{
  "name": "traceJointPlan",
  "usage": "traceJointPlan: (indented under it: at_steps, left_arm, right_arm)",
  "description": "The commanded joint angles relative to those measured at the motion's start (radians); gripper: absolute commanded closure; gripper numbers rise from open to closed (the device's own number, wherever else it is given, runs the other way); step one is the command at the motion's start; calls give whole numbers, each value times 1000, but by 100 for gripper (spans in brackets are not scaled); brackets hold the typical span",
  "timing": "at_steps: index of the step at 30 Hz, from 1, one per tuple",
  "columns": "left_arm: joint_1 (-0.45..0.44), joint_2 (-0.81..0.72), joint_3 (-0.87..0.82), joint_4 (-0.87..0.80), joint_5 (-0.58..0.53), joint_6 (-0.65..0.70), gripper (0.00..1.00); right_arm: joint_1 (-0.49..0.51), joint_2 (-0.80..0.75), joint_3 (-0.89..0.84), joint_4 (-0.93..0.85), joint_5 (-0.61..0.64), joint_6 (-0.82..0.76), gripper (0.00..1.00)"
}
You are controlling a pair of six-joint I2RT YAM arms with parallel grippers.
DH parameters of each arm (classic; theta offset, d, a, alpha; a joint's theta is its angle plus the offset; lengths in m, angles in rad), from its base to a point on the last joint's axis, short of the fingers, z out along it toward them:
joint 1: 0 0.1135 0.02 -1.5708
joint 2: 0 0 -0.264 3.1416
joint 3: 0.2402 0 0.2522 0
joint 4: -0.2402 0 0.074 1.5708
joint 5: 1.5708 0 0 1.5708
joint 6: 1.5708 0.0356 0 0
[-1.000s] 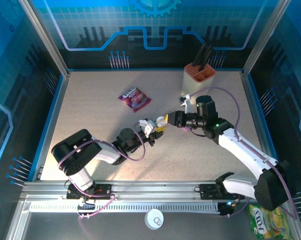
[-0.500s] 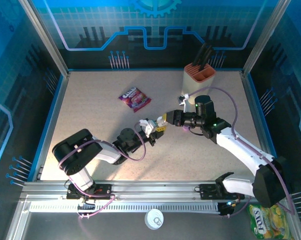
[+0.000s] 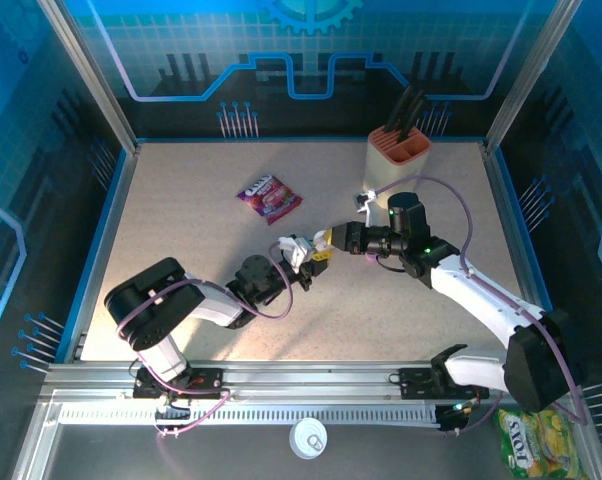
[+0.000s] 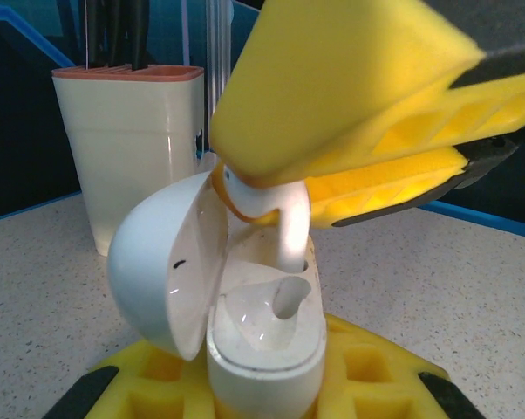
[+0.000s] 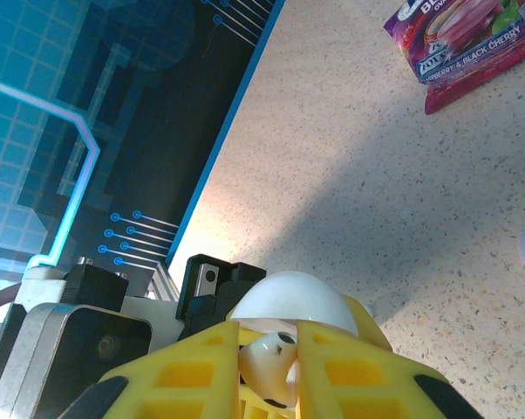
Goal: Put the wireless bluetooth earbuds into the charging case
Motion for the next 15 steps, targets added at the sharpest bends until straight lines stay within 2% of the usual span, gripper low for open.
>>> traceJointPlan:
  at_steps: [1,5,15]
  left_arm:
    - [-8,-5,40,47,-19,-25,85]
    - [-8,-13,42,35,-21,-23,85]
    - [-8,-17,43,29,-25,-15,85]
  right_arm:
    - [8,17,-20,-13,-10,-24,81]
    - [9,28,-20,-26,11,-31,81]
    - [79,10,33,-201,242,-161,76]
